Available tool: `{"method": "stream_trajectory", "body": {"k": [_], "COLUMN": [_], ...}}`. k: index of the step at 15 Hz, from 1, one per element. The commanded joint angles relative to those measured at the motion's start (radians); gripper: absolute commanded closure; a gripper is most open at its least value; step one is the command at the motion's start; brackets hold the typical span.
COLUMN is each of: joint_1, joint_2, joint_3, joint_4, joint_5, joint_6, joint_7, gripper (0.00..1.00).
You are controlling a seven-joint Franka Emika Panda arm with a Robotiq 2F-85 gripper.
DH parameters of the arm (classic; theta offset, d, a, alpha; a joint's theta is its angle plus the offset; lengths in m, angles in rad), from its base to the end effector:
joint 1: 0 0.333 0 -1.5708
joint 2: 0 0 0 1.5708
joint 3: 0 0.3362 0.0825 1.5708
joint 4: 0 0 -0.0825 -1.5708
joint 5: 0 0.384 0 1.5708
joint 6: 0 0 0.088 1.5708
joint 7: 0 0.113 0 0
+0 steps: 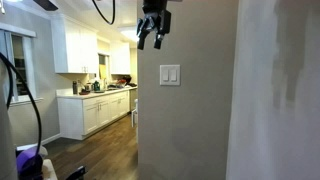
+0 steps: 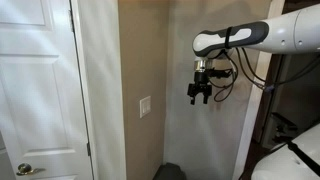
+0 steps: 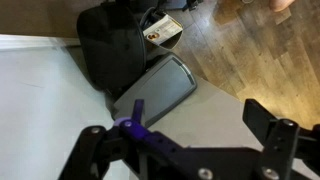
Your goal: Turn off the right light switch.
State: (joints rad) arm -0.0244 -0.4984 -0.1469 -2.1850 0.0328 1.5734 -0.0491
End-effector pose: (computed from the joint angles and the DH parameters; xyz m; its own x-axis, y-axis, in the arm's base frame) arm 0.3720 -0.0715 0.5811 0.9891 -0.0955 -0.1120 -0.1077 -0.9883 -0.1080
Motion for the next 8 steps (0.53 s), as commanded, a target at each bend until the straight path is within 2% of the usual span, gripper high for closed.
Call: {"method": "stream_trajectory", "body": {"k": [1,7,8], "joint_1": [-0.021,-0.021,-0.021], "joint_2": [0.002,0.002,0.002], "joint_3": [0.016,0.016,0.016], "joint_4": [0.002,0.002,0.002], "joint_5": [0.007,0.007,0.007], "joint_6": [-0.002,-0.002,-0.002], "joint_7": [-0.008,-0.008,-0.008], "gripper": [0.0,0.0,0.25]}}
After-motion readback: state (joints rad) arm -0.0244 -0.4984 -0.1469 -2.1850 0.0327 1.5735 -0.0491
